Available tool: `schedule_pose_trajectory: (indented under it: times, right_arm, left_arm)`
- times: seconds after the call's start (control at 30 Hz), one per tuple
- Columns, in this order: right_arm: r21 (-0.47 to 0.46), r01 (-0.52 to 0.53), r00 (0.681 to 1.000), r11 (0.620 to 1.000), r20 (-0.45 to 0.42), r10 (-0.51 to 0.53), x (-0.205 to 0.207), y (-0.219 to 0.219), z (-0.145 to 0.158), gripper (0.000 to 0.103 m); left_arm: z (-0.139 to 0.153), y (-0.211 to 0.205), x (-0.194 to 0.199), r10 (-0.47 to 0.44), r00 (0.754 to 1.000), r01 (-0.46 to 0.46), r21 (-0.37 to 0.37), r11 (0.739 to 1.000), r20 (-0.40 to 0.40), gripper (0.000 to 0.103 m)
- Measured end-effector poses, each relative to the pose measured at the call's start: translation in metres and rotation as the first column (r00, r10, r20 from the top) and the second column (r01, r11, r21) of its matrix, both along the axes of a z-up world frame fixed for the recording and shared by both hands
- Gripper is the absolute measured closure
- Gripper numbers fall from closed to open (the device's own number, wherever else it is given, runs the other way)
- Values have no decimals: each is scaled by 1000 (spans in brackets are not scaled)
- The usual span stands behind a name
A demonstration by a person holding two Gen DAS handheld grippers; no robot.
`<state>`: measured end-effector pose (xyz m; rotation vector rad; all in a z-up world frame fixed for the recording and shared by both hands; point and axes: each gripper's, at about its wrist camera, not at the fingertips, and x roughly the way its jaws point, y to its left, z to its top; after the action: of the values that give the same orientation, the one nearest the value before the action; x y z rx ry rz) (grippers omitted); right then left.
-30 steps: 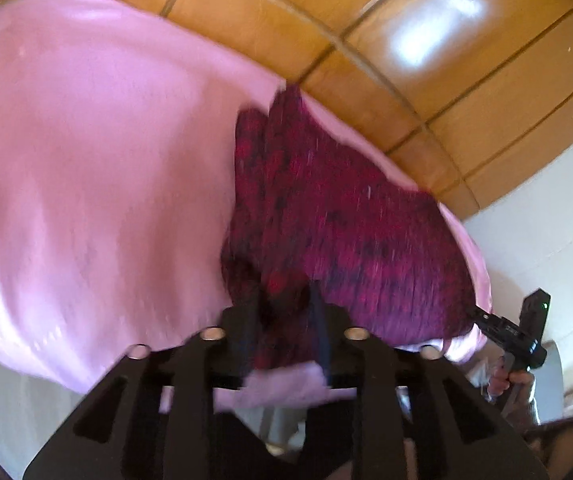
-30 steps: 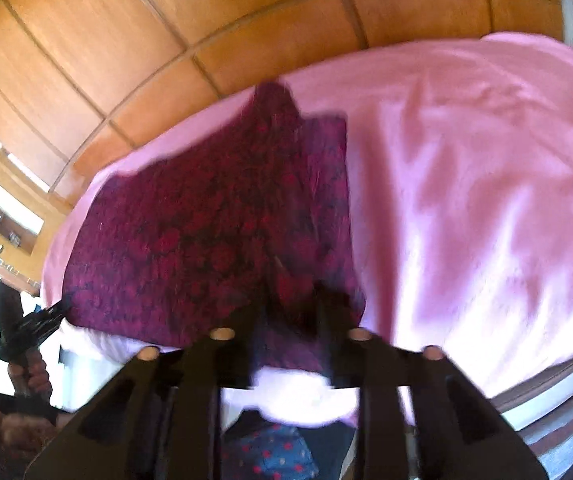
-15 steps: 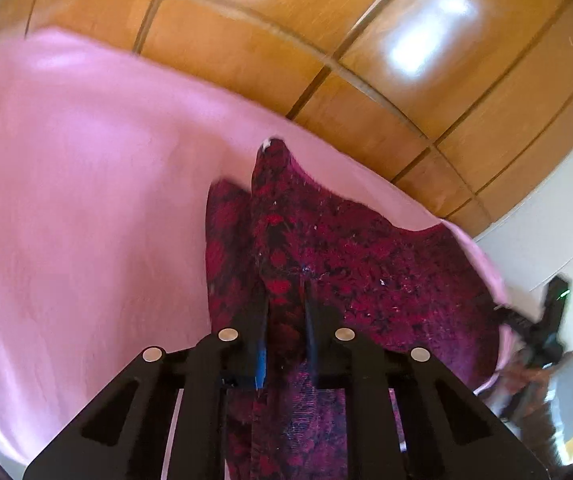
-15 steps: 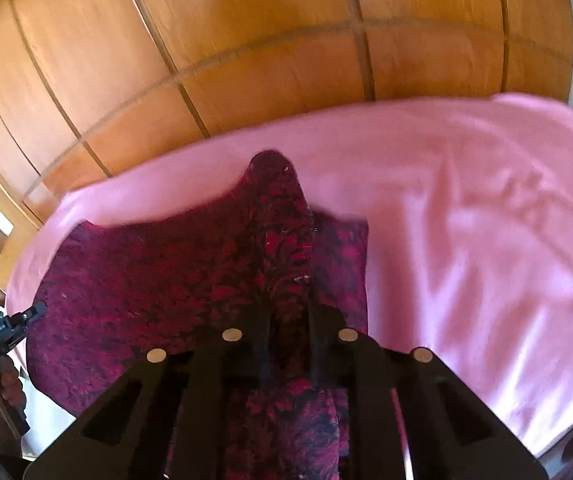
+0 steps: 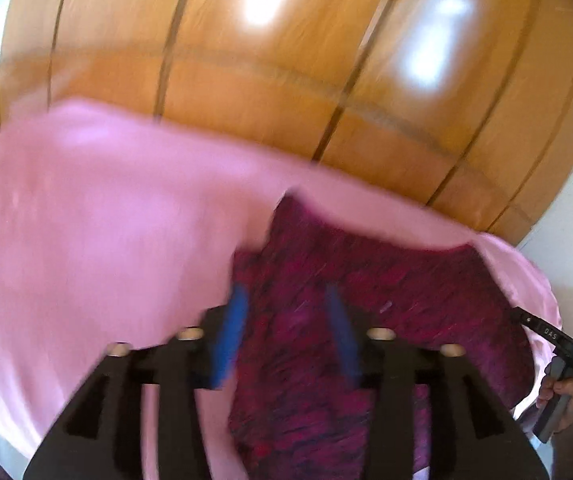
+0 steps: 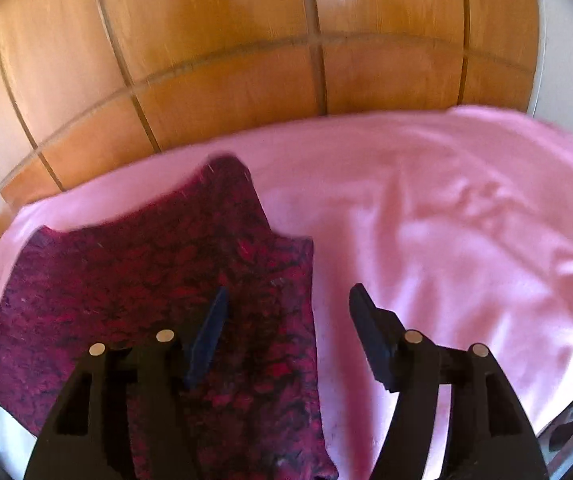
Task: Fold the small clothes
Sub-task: 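Smooth the garment flat with the left gripper while the right gripper grasps its side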
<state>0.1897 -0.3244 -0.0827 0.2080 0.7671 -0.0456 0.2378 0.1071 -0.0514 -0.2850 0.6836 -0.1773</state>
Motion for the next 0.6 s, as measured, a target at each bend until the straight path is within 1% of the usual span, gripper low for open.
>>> schedule_pose_trajectory:
  times: [0.03,0.07,0.13,0.23,0.3,0.37,0.4,0.43,0.47,0.5,0.53,0.6]
  right_arm:
    - [-4,-4,1000,1000,25,4,-3,4,7,40]
    - [1,-29,998,1000,51,29,-6,13,14,39]
    - [11,-123,990,992,71,122,-4,41,21,39]
    - [-14,-238,969,971,58,238,5,82,19,39]
    - [-14,-292,956,956,25,293,15,104,9,39]
    - [0,-315,949,949,-9,315,28,117,-2,38]
    - [1,-313,949,950,-32,313,37,115,-9,37]
    - [-2,-308,949,951,-64,308,41,116,-17,37]
    - [12,-315,945,949,-88,315,49,113,-29,37]
    - [26,-323,942,946,-88,324,52,110,-36,37]
    - [31,-327,941,944,-84,329,54,108,-39,37]
    - [31,-334,938,942,-86,335,53,107,-35,37]
  left_arm:
    - [7,-8,2,-11,1000,11,-1,1000,26,47]
    - [10,-15,4,-28,999,28,-3,1000,39,47]
    - [8,-35,16,-68,997,67,15,998,34,45]
    - [-7,-61,34,-98,995,98,57,994,-10,45]
    - [-22,-69,45,-72,995,79,103,992,-62,45]
    - [-41,-71,55,-46,992,63,142,988,-116,45]
    - [-56,-66,59,-35,986,59,143,988,-161,45]
    - [-66,-61,61,-39,985,61,128,990,-165,45]
    - [-71,-57,59,-39,988,57,115,992,-151,45]
    - [-70,-57,56,-40,989,56,115,992,-139,45]
    - [-68,-58,53,-37,990,55,135,989,-134,45]
    - [-61,-64,49,-23,992,45,173,984,-126,45]
